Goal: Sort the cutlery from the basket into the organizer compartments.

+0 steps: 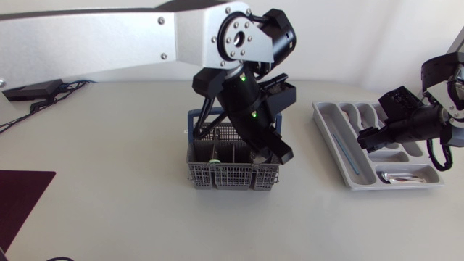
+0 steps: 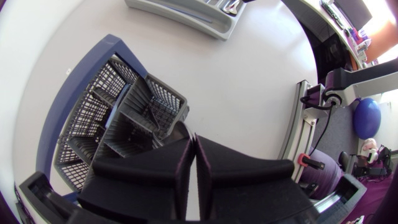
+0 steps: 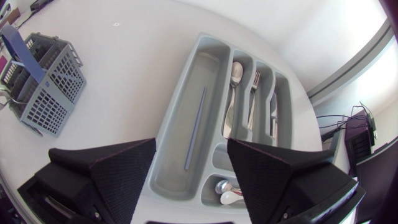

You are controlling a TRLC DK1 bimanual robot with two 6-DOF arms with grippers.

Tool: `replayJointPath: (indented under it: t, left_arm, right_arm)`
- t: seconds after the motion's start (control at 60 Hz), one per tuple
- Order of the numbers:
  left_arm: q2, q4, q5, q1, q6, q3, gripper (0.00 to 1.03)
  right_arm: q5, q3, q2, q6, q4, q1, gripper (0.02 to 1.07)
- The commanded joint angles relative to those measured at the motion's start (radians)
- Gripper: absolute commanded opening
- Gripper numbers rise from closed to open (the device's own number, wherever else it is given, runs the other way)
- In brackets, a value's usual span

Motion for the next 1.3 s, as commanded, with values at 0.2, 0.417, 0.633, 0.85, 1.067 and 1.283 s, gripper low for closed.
replayJointPath:
  t: [0.2,0.417,0.633,0.85,1.067,1.283]
  left_arm:
    - [-0.003,-0.077,0.21,0.102,-0.032,0.158,0.04]
    - [-0.003,-0.097,0.379,0.156,-0.065,0.192,0.04]
    - [-0.029,-0.131,0.537,0.208,-0.095,0.207,0.04]
    - [-0.109,-0.137,0.578,0.213,-0.092,0.176,0.04]
    - [-0.168,-0.15,0.588,0.227,-0.091,0.169,0.04]
    - [-0.235,-0.17,0.595,0.227,-0.057,0.153,0.04]
  right_arm:
    - [0.012,-0.037,-0.015,-0.018,-0.007,0.013,0.85]
    - [0.026,-0.04,-0.013,-0.018,-0.007,0.024,0.85]
    - [0.028,-0.041,-0.024,-0.018,-0.007,0.047,0.85]
    - [0.016,-0.069,-0.138,-0.046,-0.017,0.11,0.9]
    - [0.014,-0.08,-0.219,-0.048,-0.056,0.164,0.91]
    - [-0.057,-0.072,-0.358,-0.049,-0.123,0.207,0.91]
